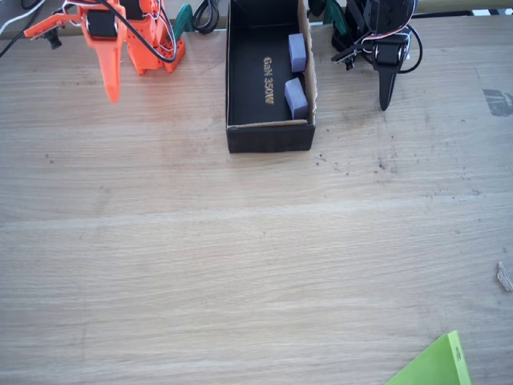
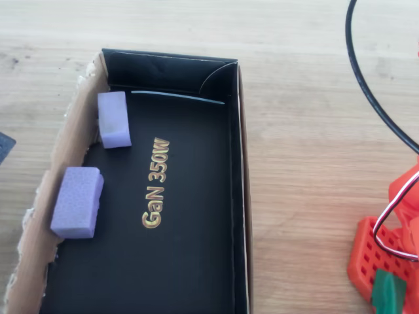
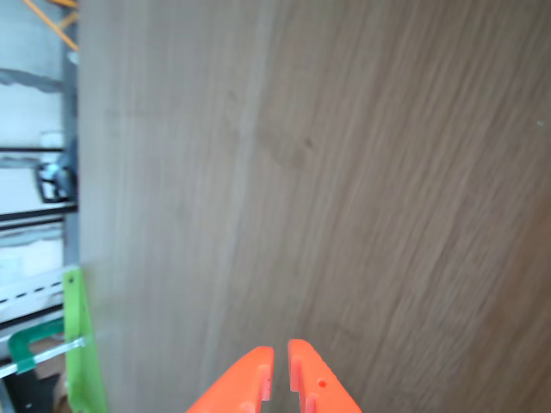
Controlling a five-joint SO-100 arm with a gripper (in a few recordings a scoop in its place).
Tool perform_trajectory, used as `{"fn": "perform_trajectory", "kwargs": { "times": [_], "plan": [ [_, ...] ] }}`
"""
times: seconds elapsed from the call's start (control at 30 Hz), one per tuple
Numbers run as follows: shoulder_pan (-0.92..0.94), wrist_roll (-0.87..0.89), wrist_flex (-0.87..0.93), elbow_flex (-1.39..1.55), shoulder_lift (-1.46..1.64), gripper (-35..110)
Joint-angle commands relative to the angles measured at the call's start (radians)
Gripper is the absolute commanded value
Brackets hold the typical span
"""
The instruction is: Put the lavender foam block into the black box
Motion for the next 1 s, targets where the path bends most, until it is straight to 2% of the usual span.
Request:
{"fn": "perform_trajectory", "kwargs": {
  "times": [0.0, 0.5, 0.97],
  "plan": [
    [-0.003, 0.005, -0.026, 0.084, 0.132, 0],
    [-0.006, 0.029, -0.218, 0.318, 0.143, 0],
    [-0.006, -0.089, 0.002, 0.321, 0.144, 0]
  ]
}}
